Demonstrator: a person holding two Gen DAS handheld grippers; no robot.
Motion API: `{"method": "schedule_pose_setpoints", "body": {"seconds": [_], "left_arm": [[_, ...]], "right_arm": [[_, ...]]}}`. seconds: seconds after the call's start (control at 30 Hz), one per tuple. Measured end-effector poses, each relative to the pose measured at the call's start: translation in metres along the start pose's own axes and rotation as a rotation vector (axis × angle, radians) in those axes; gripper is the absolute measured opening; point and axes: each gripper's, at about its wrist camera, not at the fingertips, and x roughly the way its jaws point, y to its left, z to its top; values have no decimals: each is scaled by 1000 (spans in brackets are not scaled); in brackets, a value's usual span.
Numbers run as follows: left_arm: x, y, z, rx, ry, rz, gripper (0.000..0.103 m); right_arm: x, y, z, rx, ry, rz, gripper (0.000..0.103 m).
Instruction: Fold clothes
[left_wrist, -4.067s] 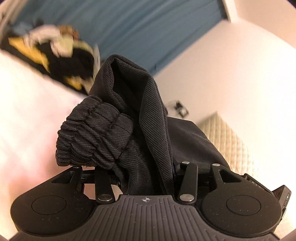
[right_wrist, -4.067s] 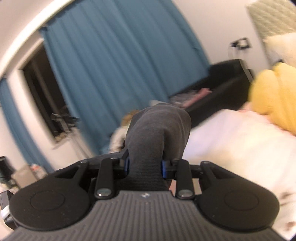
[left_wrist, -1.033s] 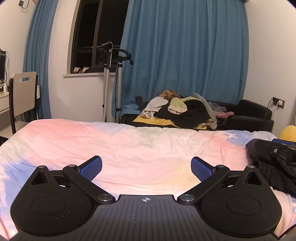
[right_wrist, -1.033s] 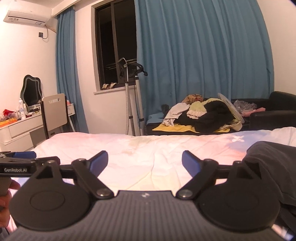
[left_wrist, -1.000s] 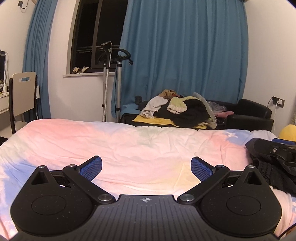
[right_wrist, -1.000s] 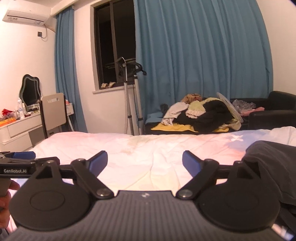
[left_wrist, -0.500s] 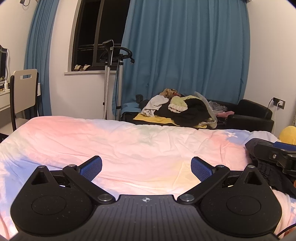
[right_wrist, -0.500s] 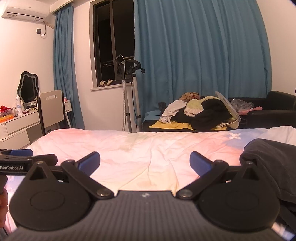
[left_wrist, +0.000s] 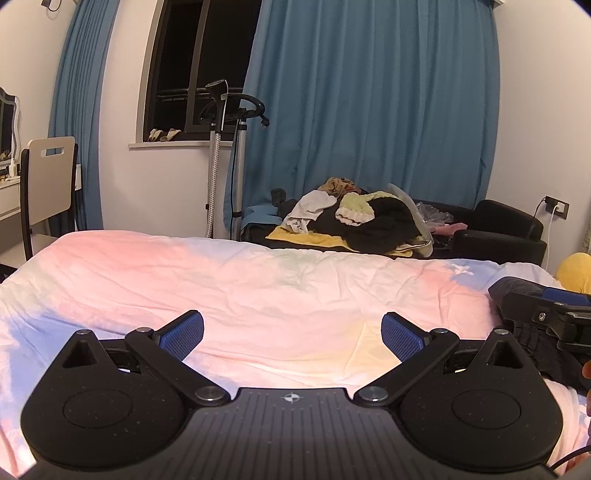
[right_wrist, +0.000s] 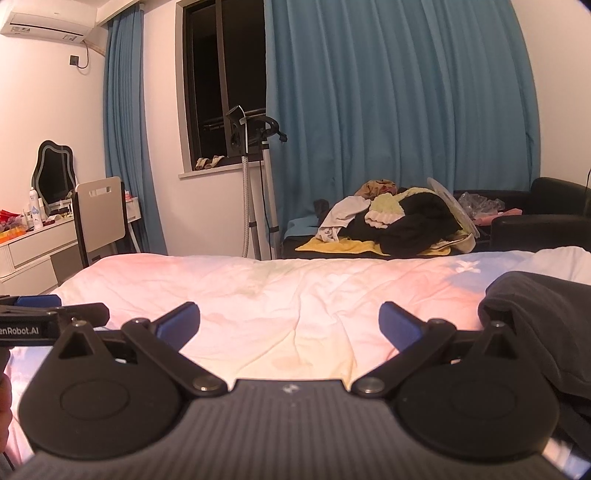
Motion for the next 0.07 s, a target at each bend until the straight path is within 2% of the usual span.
{"method": "schedule_pose_setpoints", "body": {"seconds": [0.07], "left_arm": [[-1, -2, 0, 3, -2, 5, 103]], "right_arm": [[0, 0, 0, -2, 1, 0, 103]]}}
